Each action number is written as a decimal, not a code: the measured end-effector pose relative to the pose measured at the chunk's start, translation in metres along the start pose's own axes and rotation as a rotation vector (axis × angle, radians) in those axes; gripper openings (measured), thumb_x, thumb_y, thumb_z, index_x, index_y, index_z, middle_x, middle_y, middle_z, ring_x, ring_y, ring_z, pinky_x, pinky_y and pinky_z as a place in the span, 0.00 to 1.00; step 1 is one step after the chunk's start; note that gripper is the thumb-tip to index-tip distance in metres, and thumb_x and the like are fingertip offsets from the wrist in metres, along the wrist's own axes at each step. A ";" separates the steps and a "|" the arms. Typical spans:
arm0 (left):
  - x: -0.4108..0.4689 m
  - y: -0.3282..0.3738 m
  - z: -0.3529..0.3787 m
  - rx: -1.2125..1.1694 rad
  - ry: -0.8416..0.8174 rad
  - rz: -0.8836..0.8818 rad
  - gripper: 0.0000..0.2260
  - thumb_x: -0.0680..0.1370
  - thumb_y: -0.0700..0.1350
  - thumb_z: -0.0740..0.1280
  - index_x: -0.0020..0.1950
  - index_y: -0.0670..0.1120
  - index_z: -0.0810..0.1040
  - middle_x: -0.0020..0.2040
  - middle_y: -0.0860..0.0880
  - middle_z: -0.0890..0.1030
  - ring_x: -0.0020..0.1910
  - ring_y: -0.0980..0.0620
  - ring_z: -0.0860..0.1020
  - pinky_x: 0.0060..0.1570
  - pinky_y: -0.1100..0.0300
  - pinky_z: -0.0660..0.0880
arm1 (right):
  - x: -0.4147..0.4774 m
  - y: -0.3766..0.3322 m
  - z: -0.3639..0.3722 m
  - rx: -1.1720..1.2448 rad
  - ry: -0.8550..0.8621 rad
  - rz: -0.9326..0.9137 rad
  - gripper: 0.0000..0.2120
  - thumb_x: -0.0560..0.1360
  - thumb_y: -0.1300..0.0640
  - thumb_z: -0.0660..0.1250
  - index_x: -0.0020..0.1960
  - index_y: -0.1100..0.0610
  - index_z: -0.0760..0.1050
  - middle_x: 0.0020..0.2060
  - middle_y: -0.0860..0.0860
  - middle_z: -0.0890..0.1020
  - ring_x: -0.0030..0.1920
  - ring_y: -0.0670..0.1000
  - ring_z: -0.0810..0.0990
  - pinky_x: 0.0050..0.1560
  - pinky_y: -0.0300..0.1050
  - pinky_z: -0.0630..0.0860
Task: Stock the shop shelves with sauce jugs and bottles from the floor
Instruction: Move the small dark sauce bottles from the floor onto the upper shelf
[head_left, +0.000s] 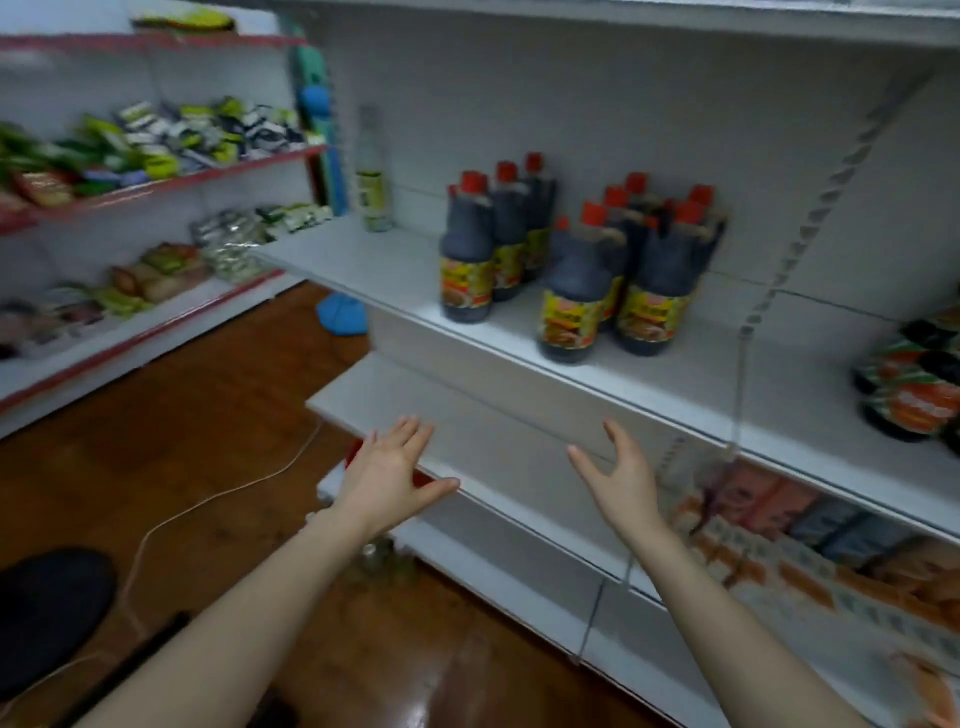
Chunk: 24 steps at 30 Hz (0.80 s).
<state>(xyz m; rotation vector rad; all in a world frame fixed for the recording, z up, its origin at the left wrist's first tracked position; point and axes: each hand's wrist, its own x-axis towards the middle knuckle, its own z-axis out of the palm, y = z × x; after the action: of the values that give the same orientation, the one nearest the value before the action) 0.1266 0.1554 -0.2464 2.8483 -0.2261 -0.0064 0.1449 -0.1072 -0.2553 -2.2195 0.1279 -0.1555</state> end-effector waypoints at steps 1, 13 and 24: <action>-0.011 -0.020 -0.002 0.001 0.006 -0.048 0.41 0.71 0.71 0.56 0.76 0.48 0.54 0.77 0.48 0.56 0.76 0.52 0.53 0.73 0.53 0.46 | -0.004 -0.006 0.015 -0.004 -0.033 -0.003 0.32 0.73 0.48 0.67 0.72 0.59 0.61 0.70 0.55 0.67 0.70 0.55 0.65 0.68 0.46 0.62; -0.063 -0.172 0.024 -0.029 -0.118 -0.550 0.39 0.73 0.68 0.58 0.76 0.48 0.53 0.77 0.46 0.53 0.76 0.50 0.51 0.73 0.49 0.48 | 0.032 -0.020 0.164 -0.112 -0.399 -0.013 0.33 0.73 0.51 0.68 0.71 0.63 0.61 0.71 0.59 0.66 0.71 0.56 0.64 0.69 0.47 0.60; 0.006 -0.233 0.100 -0.194 -0.275 -0.725 0.38 0.74 0.64 0.60 0.77 0.46 0.52 0.77 0.45 0.53 0.76 0.49 0.51 0.73 0.50 0.50 | 0.107 0.003 0.292 -0.244 -0.672 0.026 0.32 0.73 0.50 0.68 0.71 0.62 0.61 0.69 0.57 0.69 0.69 0.56 0.67 0.69 0.47 0.62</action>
<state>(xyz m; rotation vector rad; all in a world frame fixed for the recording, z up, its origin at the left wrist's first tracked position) 0.1659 0.3474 -0.4079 2.5630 0.7144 -0.5317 0.2961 0.1040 -0.4270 -2.3870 -0.2044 0.6482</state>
